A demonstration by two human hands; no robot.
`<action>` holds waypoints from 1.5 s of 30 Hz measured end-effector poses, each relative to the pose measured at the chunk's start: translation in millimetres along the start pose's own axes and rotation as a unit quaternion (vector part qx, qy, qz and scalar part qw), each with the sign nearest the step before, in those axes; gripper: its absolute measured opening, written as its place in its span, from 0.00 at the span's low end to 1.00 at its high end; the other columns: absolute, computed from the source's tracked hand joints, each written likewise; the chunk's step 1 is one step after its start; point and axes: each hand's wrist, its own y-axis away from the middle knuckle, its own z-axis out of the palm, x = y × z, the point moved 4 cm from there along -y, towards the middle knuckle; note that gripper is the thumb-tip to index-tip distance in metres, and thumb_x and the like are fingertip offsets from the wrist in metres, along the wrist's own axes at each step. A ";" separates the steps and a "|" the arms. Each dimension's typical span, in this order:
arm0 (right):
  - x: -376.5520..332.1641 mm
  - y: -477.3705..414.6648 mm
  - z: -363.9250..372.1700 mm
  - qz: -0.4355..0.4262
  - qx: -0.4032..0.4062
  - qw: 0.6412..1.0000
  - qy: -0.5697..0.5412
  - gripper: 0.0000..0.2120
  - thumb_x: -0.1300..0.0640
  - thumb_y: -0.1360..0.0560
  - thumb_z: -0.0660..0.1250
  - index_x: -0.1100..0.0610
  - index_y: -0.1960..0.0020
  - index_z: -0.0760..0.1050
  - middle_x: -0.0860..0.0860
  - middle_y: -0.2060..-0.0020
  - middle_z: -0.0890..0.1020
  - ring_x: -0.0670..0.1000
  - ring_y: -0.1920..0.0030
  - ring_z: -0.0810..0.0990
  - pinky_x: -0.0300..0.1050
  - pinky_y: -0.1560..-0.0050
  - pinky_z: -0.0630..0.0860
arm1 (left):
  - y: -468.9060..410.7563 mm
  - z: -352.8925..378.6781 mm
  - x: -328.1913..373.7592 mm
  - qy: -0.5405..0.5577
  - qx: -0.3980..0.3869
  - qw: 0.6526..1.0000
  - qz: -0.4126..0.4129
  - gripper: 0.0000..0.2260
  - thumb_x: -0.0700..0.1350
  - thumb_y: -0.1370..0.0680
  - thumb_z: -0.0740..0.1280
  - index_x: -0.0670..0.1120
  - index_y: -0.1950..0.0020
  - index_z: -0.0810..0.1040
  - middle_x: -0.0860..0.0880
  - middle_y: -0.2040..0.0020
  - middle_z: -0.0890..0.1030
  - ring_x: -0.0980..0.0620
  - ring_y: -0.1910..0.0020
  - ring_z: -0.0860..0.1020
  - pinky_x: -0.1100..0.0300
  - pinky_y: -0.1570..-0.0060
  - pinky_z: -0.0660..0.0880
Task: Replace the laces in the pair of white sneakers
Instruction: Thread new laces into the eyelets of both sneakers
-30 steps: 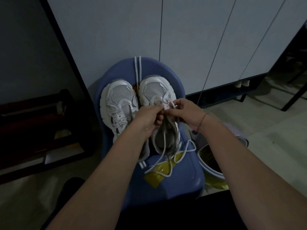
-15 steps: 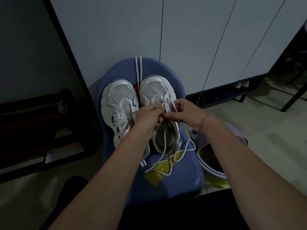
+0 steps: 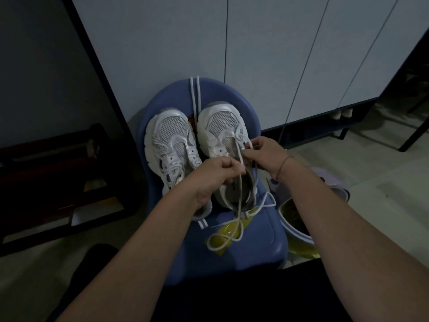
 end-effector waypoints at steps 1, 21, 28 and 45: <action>-0.6 0.6 -0.4 0.004 0.001 1.000 -0.001 0.13 0.59 0.30 0.73 0.62 0.48 0.76 0.55 0.61 0.80 0.53 0.58 0.78 0.50 0.52 0.79 | 4.4 0.9 -5.1 -0.011 -0.020 1.000 -0.013 0.08 0.39 0.20 0.65 0.46 0.58 0.78 0.52 0.60 0.80 0.56 0.57 0.76 0.63 0.51 0.73; -48.6 66.5 -5.3 0.122 -0.142 0.970 -0.154 0.13 0.50 0.22 0.63 0.59 0.58 0.75 0.50 0.71 0.71 0.44 0.75 0.67 0.36 0.70 0.73 | 48.0 -11.5 -12.3 -0.001 0.127 0.991 0.052 0.08 0.44 0.18 0.62 0.45 0.46 0.80 0.45 0.49 0.84 0.48 0.47 0.81 0.58 0.45 0.77; -92.0 95.4 4.4 0.088 -0.213 0.815 -0.532 0.08 0.61 0.26 0.59 0.62 0.56 0.76 0.49 0.71 0.75 0.42 0.75 0.72 0.38 0.65 0.79 | 45.6 24.9 10.1 0.156 -0.054 0.982 0.087 0.13 0.50 0.21 0.63 0.42 0.45 0.78 0.50 0.58 0.84 0.53 0.55 0.82 0.59 0.48 0.77; -62.4 93.5 40.2 0.053 -0.227 0.939 -0.252 0.08 0.59 0.22 0.61 0.63 0.49 0.76 0.52 0.61 0.81 0.47 0.59 0.78 0.37 0.56 0.77 | 48.7 -34.4 12.0 0.105 0.022 0.993 0.042 0.14 0.47 0.16 0.58 0.44 0.59 0.75 0.53 0.76 0.62 0.59 0.79 0.59 0.67 0.77 0.61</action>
